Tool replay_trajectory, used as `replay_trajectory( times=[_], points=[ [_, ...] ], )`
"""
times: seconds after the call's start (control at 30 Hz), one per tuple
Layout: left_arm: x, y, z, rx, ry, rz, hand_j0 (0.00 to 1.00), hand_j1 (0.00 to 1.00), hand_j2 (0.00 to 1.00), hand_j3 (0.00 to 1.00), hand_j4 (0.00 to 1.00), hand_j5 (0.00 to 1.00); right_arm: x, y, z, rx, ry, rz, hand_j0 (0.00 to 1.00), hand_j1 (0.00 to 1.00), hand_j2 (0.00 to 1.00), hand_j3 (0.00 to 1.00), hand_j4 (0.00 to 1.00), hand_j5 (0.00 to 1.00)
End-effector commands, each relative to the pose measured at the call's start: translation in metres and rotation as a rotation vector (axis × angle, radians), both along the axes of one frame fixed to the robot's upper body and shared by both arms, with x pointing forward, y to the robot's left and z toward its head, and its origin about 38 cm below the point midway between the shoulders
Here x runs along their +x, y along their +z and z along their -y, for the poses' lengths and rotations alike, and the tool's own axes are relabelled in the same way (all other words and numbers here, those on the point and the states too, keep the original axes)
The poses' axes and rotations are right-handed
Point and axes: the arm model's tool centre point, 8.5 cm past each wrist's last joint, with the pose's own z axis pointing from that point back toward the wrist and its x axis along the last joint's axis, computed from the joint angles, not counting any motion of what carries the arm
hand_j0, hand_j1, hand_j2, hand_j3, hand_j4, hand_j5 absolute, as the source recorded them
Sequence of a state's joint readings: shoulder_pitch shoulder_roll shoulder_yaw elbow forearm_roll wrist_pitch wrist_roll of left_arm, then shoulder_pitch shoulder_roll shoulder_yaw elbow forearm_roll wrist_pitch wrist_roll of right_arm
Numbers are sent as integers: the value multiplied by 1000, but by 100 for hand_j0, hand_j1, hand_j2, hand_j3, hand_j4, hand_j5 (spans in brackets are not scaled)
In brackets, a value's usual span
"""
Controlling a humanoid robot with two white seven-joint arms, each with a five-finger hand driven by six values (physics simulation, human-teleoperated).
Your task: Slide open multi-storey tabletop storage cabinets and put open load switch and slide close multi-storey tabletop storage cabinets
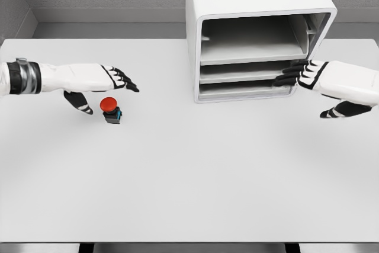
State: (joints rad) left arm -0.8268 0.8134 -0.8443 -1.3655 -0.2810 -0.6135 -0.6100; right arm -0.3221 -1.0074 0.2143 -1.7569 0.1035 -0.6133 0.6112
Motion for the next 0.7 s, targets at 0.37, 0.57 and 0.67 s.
replay_trajectory(
  times=[0.37,0.57,0.67],
  points=[
    [-9,-15,-15,36,22,-33,100,100,100,100,100,100,20,1,-54,-18,128,33,100,100,100,100,100,100],
    [-9,-17,-10,37,12,-34,86,86,86,86,86,86,45,-5,-73,-41,139,30,100,100,100,100,100,100],
    [-10,-17,-9,38,7,-35,71,71,71,71,71,71,56,-15,-78,-64,133,14,100,100,100,100,100,100]
  ],
)
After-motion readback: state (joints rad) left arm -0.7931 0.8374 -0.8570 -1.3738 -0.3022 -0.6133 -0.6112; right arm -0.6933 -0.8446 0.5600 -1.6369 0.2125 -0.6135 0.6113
